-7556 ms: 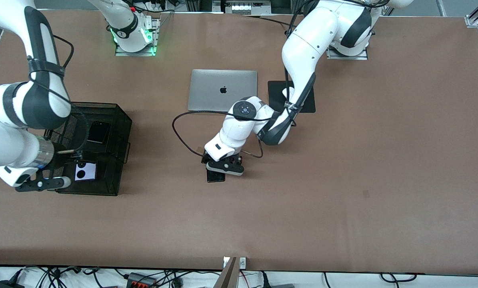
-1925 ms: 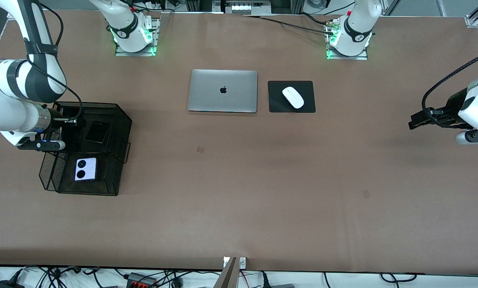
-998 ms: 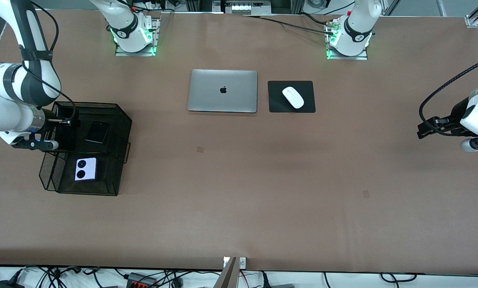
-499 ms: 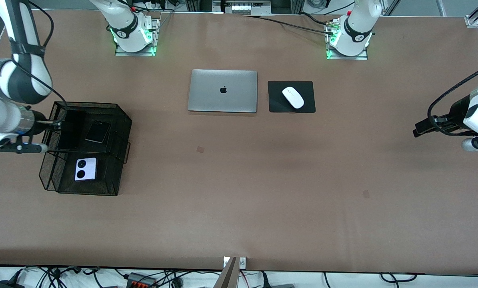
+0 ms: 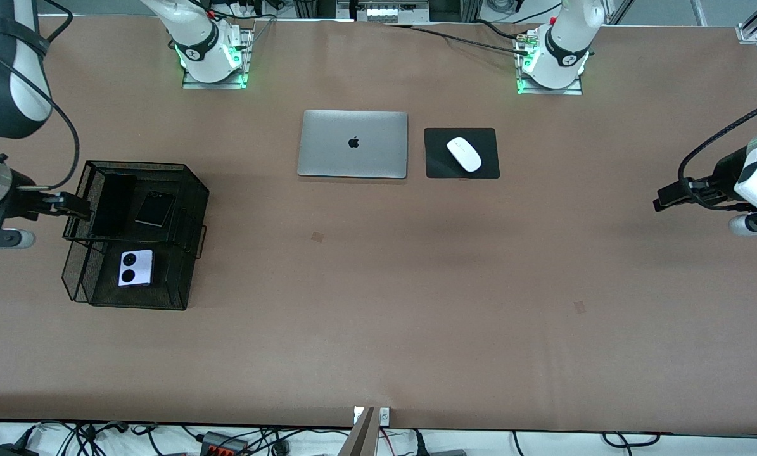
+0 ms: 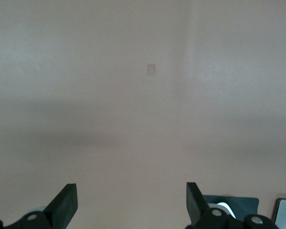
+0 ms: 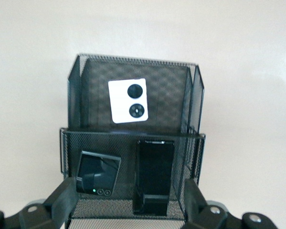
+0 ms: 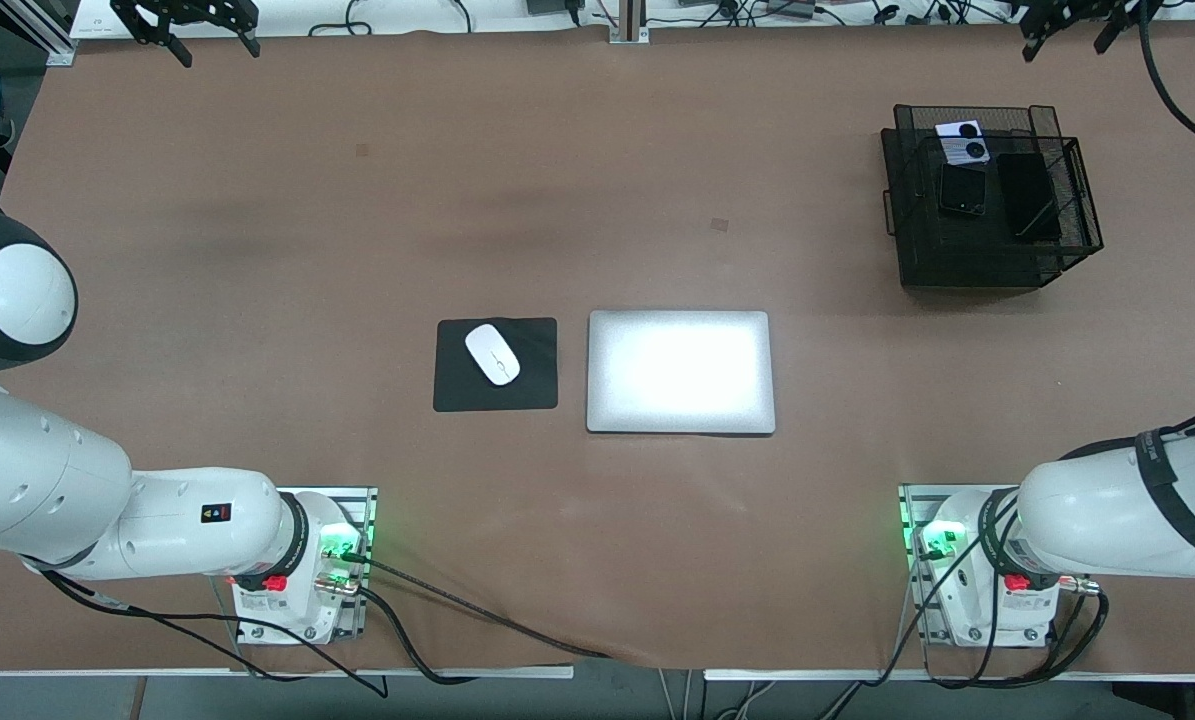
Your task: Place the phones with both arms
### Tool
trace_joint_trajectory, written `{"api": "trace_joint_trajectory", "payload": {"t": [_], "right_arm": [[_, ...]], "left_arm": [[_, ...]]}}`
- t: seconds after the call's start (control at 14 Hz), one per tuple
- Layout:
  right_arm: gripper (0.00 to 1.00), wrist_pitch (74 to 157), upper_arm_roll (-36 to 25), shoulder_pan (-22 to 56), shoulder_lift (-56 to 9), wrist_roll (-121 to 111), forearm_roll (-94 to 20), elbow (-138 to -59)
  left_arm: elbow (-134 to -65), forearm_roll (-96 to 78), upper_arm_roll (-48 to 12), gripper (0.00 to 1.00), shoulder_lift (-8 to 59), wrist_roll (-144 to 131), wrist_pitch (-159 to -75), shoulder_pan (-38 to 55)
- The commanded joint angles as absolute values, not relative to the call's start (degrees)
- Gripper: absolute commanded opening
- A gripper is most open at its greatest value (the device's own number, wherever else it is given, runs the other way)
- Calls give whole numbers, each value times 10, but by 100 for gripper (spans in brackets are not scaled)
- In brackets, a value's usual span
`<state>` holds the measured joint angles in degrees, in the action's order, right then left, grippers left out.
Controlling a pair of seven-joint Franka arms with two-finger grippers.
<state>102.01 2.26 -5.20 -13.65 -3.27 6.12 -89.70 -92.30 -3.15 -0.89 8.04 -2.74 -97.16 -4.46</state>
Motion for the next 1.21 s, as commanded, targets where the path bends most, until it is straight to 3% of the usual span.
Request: {"api": "trace_joint_trajectory", "payload": {"t": [0.0, 1.0, 1.14], "right_arm": [[100, 1005, 22, -51, -141, -36, 41, -864], [100, 994, 15, -25, -98, -34, 14, -848], [100, 990, -8, -19, -95, -30, 14, -848]], "left_arm": [[-907, -39, -8, 100, 85, -12, -945, -47], [-899, -11, -11, 100, 90, -4, -943, -49], [-899, -11, -11, 100, 90, -4, -943, -49]]}}
